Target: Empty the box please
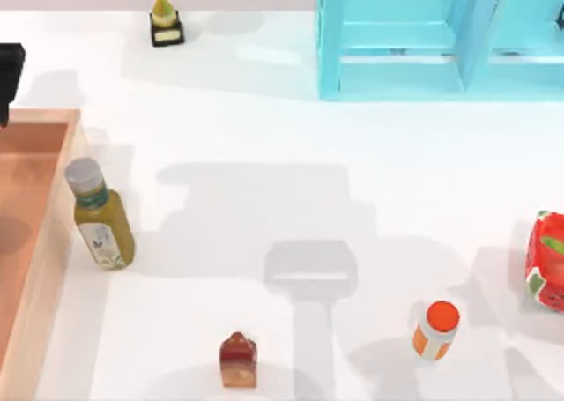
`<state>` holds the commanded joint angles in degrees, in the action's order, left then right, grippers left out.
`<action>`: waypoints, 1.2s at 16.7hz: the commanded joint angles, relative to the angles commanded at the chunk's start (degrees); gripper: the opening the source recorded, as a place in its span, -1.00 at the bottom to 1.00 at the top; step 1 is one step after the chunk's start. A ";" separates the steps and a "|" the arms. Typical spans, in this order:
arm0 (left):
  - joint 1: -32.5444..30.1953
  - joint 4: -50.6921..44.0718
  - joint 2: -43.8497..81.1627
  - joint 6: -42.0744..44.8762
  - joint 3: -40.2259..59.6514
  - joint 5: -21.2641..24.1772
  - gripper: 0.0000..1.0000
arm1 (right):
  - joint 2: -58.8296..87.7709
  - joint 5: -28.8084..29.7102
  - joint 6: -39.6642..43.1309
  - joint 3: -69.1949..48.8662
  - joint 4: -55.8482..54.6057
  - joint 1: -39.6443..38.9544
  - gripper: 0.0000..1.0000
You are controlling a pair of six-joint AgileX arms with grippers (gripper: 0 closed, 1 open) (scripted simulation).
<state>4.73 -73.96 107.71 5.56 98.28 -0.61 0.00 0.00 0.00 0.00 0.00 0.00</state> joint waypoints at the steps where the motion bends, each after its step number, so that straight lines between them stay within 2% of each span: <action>1: 1.76 -1.80 0.73 2.06 -0.30 0.24 1.00 | 0.00 0.00 0.00 0.00 0.00 0.00 1.00; 3: 3.68 -3.95 1.60 4.30 -0.74 0.54 1.00 | 0.00 0.00 0.00 0.00 0.00 0.00 1.00; 10: 3.69 -3.19 1.68 4.42 -1.55 0.49 1.00 | 0.00 0.00 0.00 0.00 0.00 0.00 1.00; 20: 4.33 16.81 5.08 4.87 -18.34 0.50 1.00 | 0.00 0.00 0.00 0.00 0.00 0.00 1.00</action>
<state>9.06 -57.14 112.78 10.43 79.94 -0.11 0.00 0.00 0.00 0.00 0.00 0.00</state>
